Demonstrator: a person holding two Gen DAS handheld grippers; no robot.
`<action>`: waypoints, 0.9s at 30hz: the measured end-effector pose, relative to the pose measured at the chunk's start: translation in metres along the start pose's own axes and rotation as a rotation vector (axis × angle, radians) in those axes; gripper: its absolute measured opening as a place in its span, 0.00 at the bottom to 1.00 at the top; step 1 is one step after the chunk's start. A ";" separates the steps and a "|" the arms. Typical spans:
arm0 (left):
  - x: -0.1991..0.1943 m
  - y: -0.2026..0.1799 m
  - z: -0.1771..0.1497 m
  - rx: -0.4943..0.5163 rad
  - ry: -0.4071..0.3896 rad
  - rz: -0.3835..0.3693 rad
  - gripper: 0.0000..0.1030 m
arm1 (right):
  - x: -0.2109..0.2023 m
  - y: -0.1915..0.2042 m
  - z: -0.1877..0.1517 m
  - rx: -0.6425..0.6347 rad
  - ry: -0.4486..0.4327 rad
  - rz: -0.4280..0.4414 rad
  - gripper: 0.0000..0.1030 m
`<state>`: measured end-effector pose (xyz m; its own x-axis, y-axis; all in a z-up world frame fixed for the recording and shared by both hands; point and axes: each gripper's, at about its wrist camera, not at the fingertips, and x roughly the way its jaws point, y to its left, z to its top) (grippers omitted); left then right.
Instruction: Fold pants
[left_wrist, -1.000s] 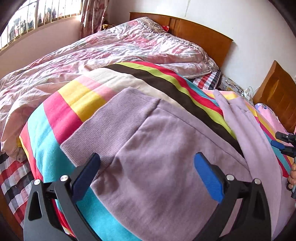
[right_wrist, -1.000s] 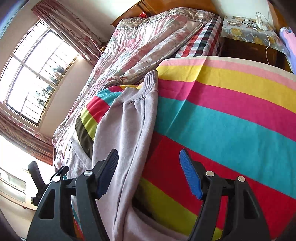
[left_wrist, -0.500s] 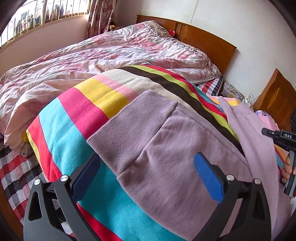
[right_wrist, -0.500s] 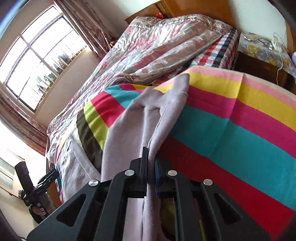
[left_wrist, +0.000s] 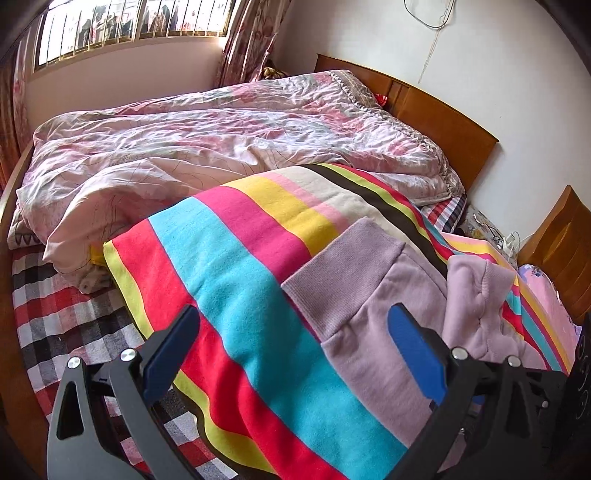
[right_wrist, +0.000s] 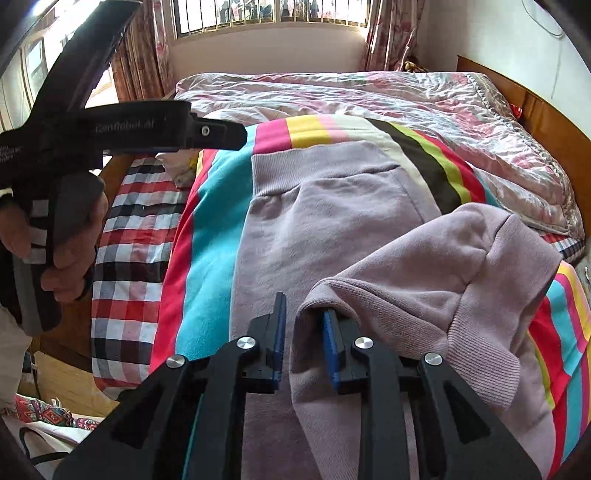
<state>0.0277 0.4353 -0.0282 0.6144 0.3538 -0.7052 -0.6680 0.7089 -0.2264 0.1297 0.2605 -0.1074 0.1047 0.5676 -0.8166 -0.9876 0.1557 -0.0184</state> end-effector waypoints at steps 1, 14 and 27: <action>-0.001 0.000 -0.001 0.010 0.003 -0.001 0.99 | -0.004 -0.001 -0.005 0.021 -0.011 0.027 0.43; 0.001 -0.169 -0.056 0.747 -0.025 -0.150 0.99 | -0.141 -0.057 -0.116 0.279 -0.140 -0.125 0.64; 0.063 -0.226 -0.091 1.088 0.049 -0.151 0.67 | -0.170 -0.082 -0.181 0.459 -0.158 -0.164 0.64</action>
<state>0.1788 0.2422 -0.0825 0.6252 0.2101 -0.7516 0.1553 0.9103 0.3837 0.1712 0.0045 -0.0715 0.3055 0.6153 -0.7267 -0.8073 0.5720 0.1450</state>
